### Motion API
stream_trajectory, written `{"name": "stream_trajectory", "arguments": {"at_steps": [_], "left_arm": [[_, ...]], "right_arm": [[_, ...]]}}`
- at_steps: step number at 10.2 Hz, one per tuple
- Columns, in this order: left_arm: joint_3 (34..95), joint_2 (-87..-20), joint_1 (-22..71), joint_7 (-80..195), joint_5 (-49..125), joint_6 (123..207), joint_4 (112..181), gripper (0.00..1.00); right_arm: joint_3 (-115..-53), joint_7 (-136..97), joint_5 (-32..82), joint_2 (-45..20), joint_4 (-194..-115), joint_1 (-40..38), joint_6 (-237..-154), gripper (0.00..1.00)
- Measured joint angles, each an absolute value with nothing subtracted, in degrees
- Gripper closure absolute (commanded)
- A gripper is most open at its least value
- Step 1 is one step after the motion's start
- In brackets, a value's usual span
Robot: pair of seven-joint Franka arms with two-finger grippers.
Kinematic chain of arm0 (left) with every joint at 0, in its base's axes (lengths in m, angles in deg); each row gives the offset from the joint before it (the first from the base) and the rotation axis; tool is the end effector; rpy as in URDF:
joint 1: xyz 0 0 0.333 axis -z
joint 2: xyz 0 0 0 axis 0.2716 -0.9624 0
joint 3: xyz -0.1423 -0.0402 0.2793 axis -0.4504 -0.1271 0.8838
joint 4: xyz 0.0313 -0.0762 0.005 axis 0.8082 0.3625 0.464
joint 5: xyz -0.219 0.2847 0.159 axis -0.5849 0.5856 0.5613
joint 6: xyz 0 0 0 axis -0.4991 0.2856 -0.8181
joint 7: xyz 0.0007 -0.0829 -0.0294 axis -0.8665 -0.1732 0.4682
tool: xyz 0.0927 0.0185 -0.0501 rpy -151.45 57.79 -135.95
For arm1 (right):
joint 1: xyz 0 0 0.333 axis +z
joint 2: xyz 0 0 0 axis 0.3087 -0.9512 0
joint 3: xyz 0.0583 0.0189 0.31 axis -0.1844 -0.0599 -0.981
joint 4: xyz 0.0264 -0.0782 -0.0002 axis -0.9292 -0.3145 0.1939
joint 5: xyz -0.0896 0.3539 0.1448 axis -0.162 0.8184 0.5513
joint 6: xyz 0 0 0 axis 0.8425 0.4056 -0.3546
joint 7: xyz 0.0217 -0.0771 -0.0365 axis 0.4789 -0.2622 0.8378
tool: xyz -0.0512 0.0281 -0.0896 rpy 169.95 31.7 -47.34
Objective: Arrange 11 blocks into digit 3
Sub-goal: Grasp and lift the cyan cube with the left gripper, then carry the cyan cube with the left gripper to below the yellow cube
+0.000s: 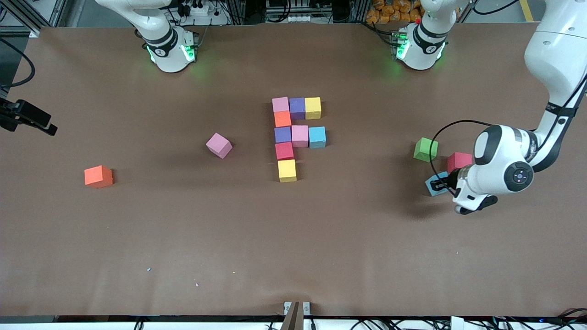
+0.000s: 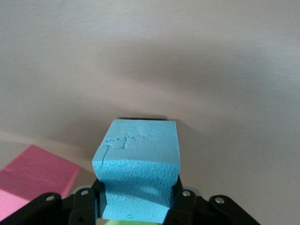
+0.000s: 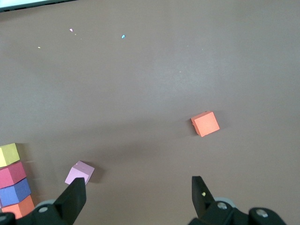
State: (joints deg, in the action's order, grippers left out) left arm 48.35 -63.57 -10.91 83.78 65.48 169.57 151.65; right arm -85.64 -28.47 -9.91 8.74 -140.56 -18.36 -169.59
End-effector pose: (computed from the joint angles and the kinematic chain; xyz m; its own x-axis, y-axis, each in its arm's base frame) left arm 0.6196 -0.0472 0.2240 0.9331 0.2852 -0.2190 0.2886 -0.9573 -0.0172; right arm 0.5663 -0.0357 0.6440 0.9901 -0.1347 0.0383 -0.1336 -0.9905 -0.0311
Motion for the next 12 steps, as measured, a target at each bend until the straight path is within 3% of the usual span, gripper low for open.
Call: {"name": "stream_trajectory", "arguments": {"at_steps": [2, 3, 7, 12], "left_arm": [[47.6, -63.2, -3.9, 83.7, 67.0, 169.6, 149.5, 0.84], [47.6, -63.1, 0.3, 83.9, 69.6, 169.6, 148.4, 0.78], [47.9, -63.6, 13.0, 77.2, 76.0, 169.6, 144.2, 0.90], [48.3, -66.9, 22.2, 51.6, 77.4, 169.7, 139.7, 0.90]], "right_arm": [[-85.6, -28.5, -9.9, 8.7, -140.6, -18.4, -169.6, 0.00], [-85.6, -28.5, -9.9, 8.7, -140.6, -18.4, -169.6, 0.00], [-85.6, -28.5, -9.9, 8.6, -140.6, -18.4, -169.6, 0.00], [-85.5, -28.5, -9.9, 8.6, -140.6, -18.4, -169.6, 0.00]]}}
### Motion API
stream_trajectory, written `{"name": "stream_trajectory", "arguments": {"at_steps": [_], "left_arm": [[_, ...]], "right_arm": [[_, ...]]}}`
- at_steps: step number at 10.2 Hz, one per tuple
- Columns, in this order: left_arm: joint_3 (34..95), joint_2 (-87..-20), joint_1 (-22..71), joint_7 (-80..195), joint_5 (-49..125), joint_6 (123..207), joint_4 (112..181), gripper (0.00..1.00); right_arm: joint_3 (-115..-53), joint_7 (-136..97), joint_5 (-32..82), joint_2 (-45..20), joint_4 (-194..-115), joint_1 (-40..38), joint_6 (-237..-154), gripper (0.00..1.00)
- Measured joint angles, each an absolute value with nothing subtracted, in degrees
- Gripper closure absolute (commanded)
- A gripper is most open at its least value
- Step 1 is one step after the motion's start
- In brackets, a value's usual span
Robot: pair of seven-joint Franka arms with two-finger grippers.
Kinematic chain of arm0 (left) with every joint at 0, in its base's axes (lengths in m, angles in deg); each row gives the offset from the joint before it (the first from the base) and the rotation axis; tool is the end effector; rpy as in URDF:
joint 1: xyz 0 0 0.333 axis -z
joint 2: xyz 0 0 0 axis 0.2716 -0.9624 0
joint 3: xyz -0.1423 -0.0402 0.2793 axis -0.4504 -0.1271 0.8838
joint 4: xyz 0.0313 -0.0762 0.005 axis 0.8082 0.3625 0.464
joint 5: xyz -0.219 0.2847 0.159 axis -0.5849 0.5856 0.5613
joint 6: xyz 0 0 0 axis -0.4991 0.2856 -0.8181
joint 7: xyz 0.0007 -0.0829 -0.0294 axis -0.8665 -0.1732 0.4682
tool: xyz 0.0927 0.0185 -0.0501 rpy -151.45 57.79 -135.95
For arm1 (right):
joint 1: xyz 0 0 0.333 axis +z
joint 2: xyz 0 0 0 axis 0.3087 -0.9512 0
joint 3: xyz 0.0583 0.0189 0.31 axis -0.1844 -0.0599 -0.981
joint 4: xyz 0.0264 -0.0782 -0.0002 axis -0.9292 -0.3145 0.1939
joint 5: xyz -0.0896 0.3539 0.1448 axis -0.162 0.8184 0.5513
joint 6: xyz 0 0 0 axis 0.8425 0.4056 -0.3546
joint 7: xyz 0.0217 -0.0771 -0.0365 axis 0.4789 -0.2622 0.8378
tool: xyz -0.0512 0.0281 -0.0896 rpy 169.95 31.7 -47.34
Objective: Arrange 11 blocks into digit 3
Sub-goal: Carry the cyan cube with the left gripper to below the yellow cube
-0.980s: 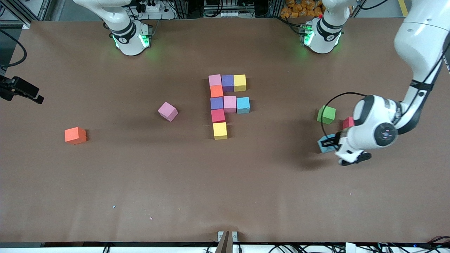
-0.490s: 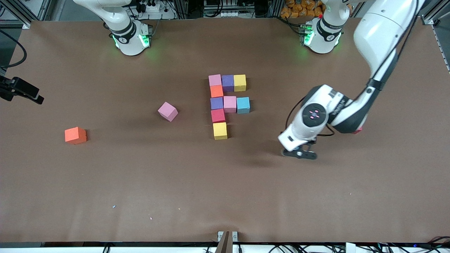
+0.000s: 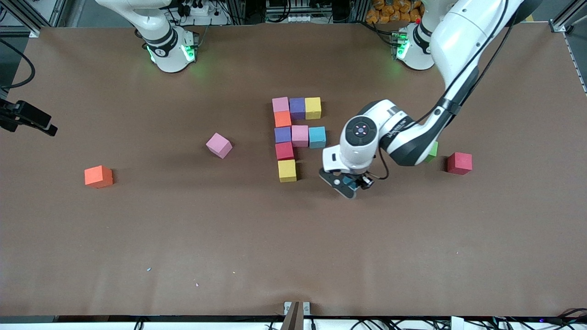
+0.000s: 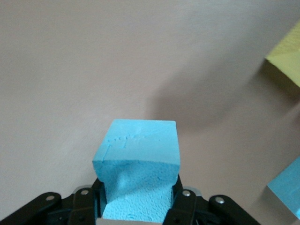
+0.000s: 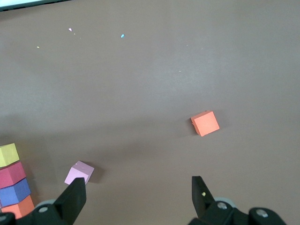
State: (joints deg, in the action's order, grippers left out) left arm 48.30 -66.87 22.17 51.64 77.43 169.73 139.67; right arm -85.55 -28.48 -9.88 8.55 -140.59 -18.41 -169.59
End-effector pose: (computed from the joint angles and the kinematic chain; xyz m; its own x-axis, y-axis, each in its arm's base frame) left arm 0.5653 -0.3843 0.2729 0.6275 -0.7775 -0.0410 -0.7780 -0.6241 -0.0721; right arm 0.5672 -0.0370 0.6419 0.9899 -0.1373 0.0345 -0.1363 -0.9902 -0.0311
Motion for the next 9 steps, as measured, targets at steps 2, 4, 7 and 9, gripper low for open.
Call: {"name": "stream_trajectory", "arguments": {"at_steps": [2, 4, 7, 9], "left_arm": [[48.4, -69.4, 23.7, 38.6, 77.4, 169.8, 136.1, 0.90], [48.4, -71.9, 25.9, 33.6, 77.4, 169.8, 133.5, 0.90], [48.5, -74.9, 30.7, 29.8, 77.4, 168.5, 130.1, 0.90], [48.5, -76.0, 31.8, 27.1, 77.4, 166.3, 128.6, 0.90]], "right_arm": [[-85.5, -28.5, -9.9, 8.5, -140.6, -18.4, -169.6, 0.00], [-85.5, -28.5, -9.9, 8.4, -140.6, -18.5, -170.0, 0.00], [-85.5, -28.5, -9.9, 8.1, -140.6, -18.5, -170.1, 0.00], [-85.5, -28.5, -9.9, 8.0, -140.6, -18.4, -170.1, 0.00]]}}
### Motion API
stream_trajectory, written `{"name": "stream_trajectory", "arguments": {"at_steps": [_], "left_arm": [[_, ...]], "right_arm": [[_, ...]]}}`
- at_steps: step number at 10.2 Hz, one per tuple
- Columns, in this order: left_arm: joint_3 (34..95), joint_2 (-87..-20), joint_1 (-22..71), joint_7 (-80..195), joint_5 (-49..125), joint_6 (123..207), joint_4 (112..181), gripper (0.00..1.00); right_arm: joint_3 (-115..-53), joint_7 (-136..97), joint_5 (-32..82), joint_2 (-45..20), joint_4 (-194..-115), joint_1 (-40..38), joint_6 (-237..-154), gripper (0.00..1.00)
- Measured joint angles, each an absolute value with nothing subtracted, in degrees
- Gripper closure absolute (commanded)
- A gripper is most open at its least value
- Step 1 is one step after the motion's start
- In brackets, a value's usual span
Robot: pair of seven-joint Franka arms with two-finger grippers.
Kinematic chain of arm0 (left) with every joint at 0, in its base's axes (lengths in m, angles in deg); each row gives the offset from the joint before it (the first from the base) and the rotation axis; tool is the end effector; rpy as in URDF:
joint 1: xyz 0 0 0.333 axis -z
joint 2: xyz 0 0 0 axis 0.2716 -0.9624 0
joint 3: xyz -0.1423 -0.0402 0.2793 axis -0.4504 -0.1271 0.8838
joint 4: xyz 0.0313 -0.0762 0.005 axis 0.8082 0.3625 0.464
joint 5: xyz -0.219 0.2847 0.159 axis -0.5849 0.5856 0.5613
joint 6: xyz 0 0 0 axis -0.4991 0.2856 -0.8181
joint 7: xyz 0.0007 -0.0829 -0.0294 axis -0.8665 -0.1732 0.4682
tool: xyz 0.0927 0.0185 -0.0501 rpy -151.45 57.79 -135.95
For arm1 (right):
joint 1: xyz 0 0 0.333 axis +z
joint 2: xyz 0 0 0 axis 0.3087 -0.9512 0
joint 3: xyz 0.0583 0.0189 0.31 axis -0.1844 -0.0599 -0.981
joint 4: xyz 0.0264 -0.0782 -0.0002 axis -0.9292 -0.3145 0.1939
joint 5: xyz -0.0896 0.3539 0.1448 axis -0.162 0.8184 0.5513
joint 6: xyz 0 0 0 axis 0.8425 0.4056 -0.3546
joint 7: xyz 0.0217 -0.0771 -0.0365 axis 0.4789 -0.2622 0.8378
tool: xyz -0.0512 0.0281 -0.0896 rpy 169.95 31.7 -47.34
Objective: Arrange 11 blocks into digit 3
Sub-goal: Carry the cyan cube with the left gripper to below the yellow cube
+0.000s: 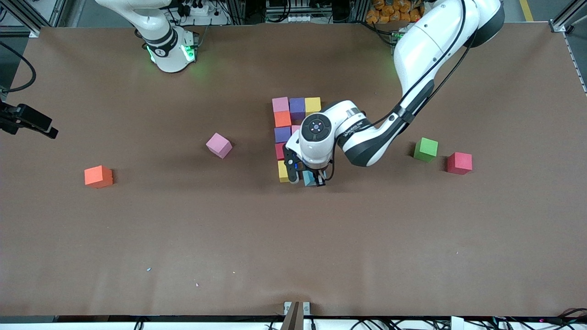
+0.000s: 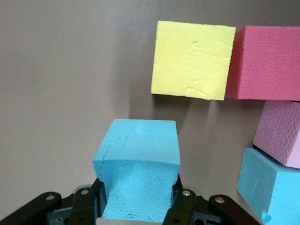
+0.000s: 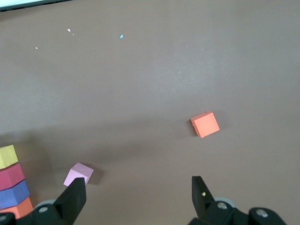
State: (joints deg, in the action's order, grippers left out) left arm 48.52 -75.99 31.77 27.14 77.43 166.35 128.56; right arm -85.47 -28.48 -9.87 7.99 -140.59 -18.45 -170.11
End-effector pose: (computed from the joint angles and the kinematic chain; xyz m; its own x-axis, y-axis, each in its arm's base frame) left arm 0.5407 -0.4727 0.2462 0.1604 -0.9858 -0.0505 -0.9870 -0.1607 0.0036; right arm 0.5711 -0.0383 0.6372 0.9896 -0.1396 0.0338 -0.1386 -0.9899 -0.0306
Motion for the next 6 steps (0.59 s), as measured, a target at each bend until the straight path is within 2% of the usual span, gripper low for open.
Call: {"name": "stream_trajectory", "arguments": {"at_steps": [6], "left_arm": [[49.0, -77.7, 34.6, 24.6, 77.4, 162.9, 127.9, 0.90]], "right_arm": [[-85.5, -28.5, -9.9, 8.0, -140.6, -18.4, -170.1, 0.00]]}}
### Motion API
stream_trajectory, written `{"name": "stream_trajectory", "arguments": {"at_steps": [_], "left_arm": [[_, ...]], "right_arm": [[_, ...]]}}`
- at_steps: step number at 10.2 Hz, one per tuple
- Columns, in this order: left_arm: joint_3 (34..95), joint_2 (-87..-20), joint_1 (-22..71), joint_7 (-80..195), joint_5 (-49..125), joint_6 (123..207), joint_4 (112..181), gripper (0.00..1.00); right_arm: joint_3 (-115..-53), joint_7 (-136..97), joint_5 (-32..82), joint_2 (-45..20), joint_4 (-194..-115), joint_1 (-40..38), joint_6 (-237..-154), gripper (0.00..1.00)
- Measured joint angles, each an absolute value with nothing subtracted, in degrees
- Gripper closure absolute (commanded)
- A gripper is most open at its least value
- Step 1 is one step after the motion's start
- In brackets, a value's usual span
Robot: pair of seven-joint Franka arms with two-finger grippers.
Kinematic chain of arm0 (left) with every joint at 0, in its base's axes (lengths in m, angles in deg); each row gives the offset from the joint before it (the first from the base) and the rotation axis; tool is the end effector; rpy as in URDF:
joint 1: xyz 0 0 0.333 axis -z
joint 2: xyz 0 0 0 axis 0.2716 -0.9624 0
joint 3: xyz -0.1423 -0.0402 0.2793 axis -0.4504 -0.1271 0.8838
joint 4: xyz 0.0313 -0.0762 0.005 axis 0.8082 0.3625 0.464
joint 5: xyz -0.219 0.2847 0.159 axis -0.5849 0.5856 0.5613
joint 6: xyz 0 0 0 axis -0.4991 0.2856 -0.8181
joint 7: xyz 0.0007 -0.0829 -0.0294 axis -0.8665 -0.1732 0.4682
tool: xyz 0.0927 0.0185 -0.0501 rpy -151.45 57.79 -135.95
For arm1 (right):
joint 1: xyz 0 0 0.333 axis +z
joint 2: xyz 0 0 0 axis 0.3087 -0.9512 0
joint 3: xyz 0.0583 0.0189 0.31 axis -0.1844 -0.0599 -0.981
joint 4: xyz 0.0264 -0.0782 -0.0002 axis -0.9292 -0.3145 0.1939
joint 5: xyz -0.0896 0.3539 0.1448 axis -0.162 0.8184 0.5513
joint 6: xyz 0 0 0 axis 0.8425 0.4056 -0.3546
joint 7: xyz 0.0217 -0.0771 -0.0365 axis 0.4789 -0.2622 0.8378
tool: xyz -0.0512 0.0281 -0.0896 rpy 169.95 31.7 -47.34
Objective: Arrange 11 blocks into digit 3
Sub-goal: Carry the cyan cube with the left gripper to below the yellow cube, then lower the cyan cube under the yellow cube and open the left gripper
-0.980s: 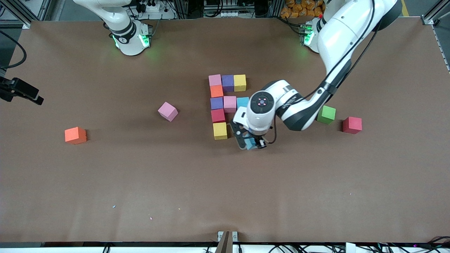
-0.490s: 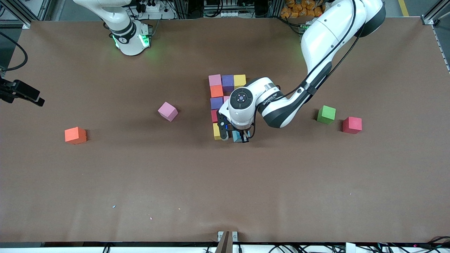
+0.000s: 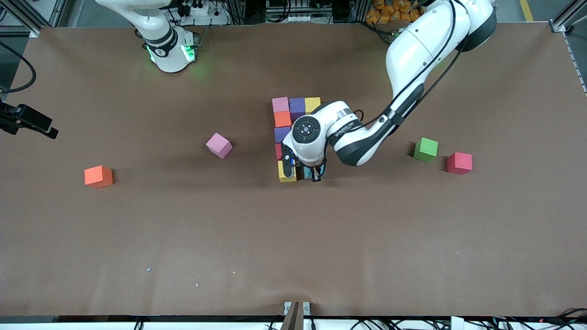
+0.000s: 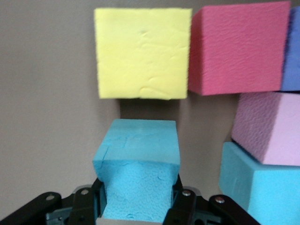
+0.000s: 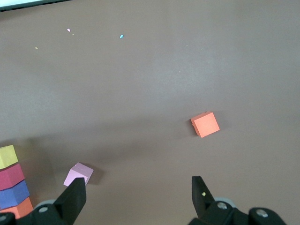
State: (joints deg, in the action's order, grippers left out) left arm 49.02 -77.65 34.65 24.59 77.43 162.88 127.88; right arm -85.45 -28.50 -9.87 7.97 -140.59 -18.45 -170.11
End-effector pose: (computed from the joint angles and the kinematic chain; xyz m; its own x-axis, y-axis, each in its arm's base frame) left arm 0.5170 -0.4894 0.2254 0.0737 -0.9908 -0.1137 -0.9956 -0.0797 0.0494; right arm 0.5712 -0.0385 0.6370 0.9895 -0.1403 0.0335 -0.1393 -0.9898 -0.0305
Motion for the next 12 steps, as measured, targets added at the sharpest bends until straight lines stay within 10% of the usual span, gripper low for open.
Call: {"name": "stream_trajectory", "arguments": {"at_steps": [12], "left_arm": [[57.3, -79.4, 43.1, 21.4, 77.4, 162.7, 122.9, 0.91]], "right_arm": [[-85.3, -28.5, -9.9, 7.9, -140.6, -18.6, -170.2, 0.00]]}}
